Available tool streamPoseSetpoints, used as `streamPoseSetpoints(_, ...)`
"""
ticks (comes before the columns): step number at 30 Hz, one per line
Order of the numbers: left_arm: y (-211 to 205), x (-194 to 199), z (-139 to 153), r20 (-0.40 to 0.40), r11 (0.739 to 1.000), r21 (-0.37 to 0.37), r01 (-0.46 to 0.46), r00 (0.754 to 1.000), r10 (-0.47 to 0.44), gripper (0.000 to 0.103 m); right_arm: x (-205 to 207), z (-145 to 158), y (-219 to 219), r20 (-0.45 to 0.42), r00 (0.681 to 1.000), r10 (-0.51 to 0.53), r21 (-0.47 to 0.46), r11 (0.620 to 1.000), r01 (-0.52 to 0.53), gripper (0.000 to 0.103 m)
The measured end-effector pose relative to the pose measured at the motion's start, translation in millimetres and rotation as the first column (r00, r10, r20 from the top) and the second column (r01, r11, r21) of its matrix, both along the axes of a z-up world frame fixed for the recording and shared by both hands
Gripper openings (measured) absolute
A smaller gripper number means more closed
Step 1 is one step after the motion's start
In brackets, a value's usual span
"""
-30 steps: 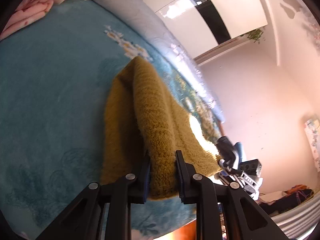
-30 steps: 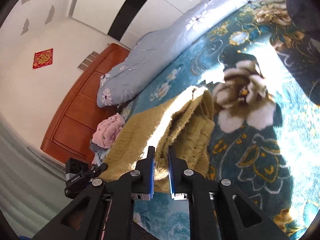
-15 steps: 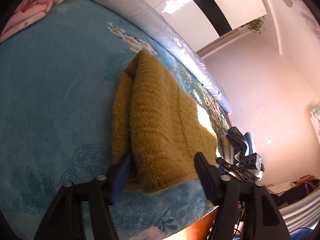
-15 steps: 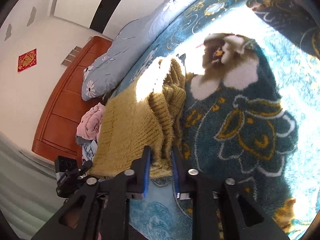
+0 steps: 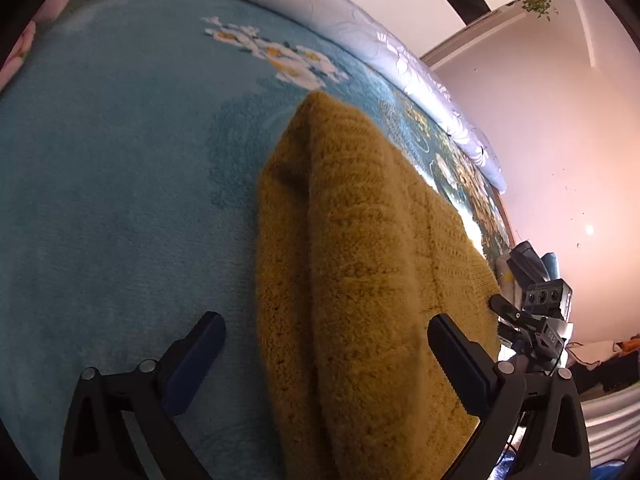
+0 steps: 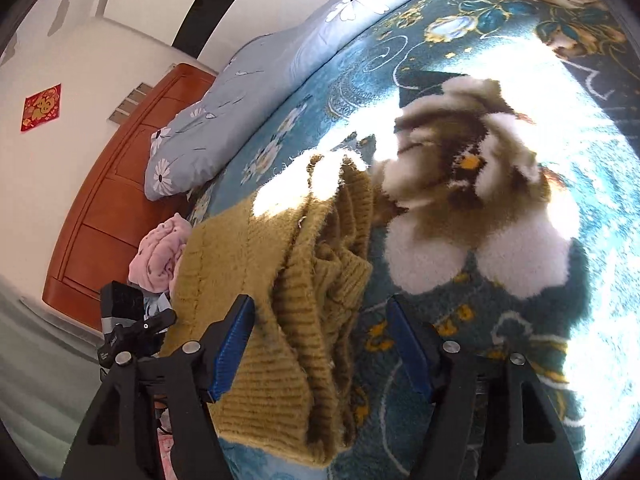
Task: Fold clothes
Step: 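Grasp the folded vest with both grippers and lift it off the bed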
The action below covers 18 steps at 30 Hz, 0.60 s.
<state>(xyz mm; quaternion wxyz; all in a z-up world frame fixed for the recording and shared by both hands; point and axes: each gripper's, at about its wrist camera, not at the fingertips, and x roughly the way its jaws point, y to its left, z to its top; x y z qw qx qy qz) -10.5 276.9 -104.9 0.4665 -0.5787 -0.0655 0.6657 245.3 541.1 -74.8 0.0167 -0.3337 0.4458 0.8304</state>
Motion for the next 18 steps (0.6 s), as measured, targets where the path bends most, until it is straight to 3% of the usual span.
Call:
streamPoseSetpoints(7,9.2,1.6,-3.2,0.035,0.996,0.068,0.060,0.997,-0.063,0.101,-26.0,-3.5,-2.7,0.018,0.999,0.034,0.003,0.999,-0.035,0.070)
streamPoseSetpoints(8,9.3,3.0,-3.5,0.037,0.994,0.079,0.069,0.997,-0.072,0.094,-25.1,-4.3,-1.9,0.006,0.999,0.035,-0.015,0.999,-0.035,0.067)
streamPoseSetpoints(9,9.4,4.2,-4.1,0.039,0.994,0.085,0.072,0.996,-0.076,0.075,-23.5,-6.5,0.4,-0.004,0.999,0.032,-0.040,0.999,-0.032,0.053)
streamPoseSetpoints(10,9.3,5.0,-4.8,0.040,0.994,0.081,0.067,0.997,-0.070,0.065,-22.9,-9.9,2.1,-0.007,1.000,0.030,-0.064,0.997,-0.031,0.045)
streamPoseSetpoints(11,9.2,5.8,-5.4,0.040,0.995,0.077,0.062,0.997,-0.065,0.056,-22.5,-13.4,3.7,-0.008,1.000,0.029,-0.087,0.996,-0.030,0.044)
streamPoseSetpoints(15,8.5,11.7,-1.6,0.030,0.997,0.068,0.038,0.999,-0.040,0.035,-25.9,-9.6,4.7,-0.015,0.999,0.047,-0.085,0.995,-0.048,0.038)
streamPoseSetpoints(18,10.7,27.1,21.1,-0.044,0.997,0.067,0.042,0.998,-0.040,0.032,-23.9,5.8,4.3,-0.043,0.997,0.071,-0.066,0.995,-0.074,0.035)
